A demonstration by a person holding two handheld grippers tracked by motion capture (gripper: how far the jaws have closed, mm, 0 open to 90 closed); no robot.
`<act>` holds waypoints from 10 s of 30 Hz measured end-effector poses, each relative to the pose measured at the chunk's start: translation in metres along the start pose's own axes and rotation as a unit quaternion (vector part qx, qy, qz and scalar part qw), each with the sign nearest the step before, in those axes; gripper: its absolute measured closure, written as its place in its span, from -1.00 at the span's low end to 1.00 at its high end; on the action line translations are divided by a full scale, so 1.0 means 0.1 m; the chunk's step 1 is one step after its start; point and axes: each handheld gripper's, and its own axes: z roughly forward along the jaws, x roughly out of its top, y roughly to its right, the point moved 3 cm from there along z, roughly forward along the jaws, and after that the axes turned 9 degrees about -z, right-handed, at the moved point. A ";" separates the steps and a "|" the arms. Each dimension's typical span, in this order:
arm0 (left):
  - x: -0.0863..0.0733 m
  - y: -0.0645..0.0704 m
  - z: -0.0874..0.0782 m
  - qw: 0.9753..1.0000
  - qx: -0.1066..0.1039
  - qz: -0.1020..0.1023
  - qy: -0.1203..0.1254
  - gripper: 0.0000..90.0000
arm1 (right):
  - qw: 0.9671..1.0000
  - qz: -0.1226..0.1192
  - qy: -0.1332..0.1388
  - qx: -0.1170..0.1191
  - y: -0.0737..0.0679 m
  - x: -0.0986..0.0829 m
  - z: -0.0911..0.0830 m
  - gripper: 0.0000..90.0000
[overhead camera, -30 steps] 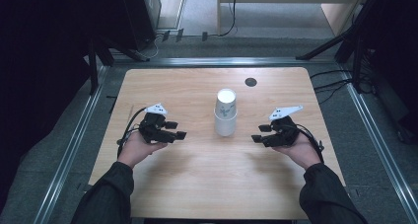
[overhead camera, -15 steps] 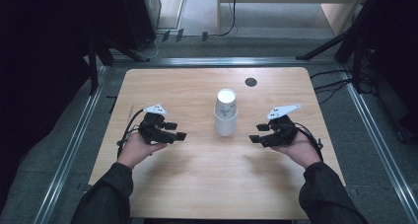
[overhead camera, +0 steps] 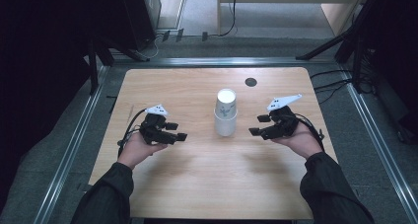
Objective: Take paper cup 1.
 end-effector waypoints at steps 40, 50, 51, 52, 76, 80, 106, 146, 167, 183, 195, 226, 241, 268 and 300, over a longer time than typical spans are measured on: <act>-0.01 0.02 0.00 1.000 -0.004 0.002 -0.001 -0.27 | 0.984 -0.104 -0.143 0.025 0.19 1.16 -0.18 -0.49; -0.01 0.02 -0.01 1.000 -0.006 0.005 0.001 -0.28 | 0.969 -0.149 -0.192 0.039 0.11 1.42 -0.02 -0.54; -0.01 0.03 -0.01 1.000 -0.007 0.004 0.001 -0.28 | 0.966 -0.156 -0.201 0.042 0.09 1.47 0.01 -0.55; -0.01 0.03 -0.01 1.000 -0.009 0.004 0.001 -0.28 | 0.965 -0.159 -0.206 0.044 0.08 1.49 0.03 -0.55; -0.01 0.04 -0.05 1.000 -0.016 0.007 0.008 -0.29 | 0.939 -0.190 -0.280 0.061 -0.02 1.73 0.51 -0.53; -0.01 0.04 -0.05 1.000 -0.016 0.008 0.008 -0.29 | 0.937 -0.187 -0.286 0.066 -0.02 1.72 0.57 -0.47; -0.01 0.04 -0.06 1.000 -0.016 0.008 0.009 -0.29 | 0.930 -0.197 -0.303 0.069 -0.03 1.79 0.59 -0.27; -0.01 0.05 -0.06 1.000 -0.018 0.008 0.009 -0.29 | 0.928 -0.193 -0.310 0.068 -0.03 1.82 0.53 -0.25; -0.01 0.05 -0.05 1.000 -0.018 0.008 0.008 -0.29 | 0.932 -0.189 -0.303 0.065 -0.02 1.87 0.44 -0.24; -0.01 0.05 -0.05 1.000 -0.018 0.008 0.007 -0.29 | 0.931 -0.195 -0.302 0.065 -0.02 1.87 0.43 -0.21; -0.01 0.04 -0.06 1.000 -0.020 0.005 0.011 -0.29 | 0.934 -0.197 -0.292 0.065 -0.04 1.99 0.28 -0.21; 0.00 0.04 -0.06 1.000 -0.022 0.004 0.014 -0.29 | 0.952 -0.177 -0.241 0.058 0.01 2.17 -0.30 -0.20; 0.02 0.08 -0.07 0.999 -0.033 0.008 0.023 -0.30 | 0.958 -0.185 -0.207 0.068 -0.11 2.21 -0.63 -0.20; 0.07 0.18 -0.12 0.997 -0.063 0.014 0.043 -0.37 | 0.973 -0.156 -0.109 0.129 -0.26 1.45 -0.53 -0.19; 0.15 0.54 -0.19 0.986 -0.121 0.072 0.091 -0.81 | 0.982 -0.096 0.043 0.157 -0.48 0.73 -0.14 -0.19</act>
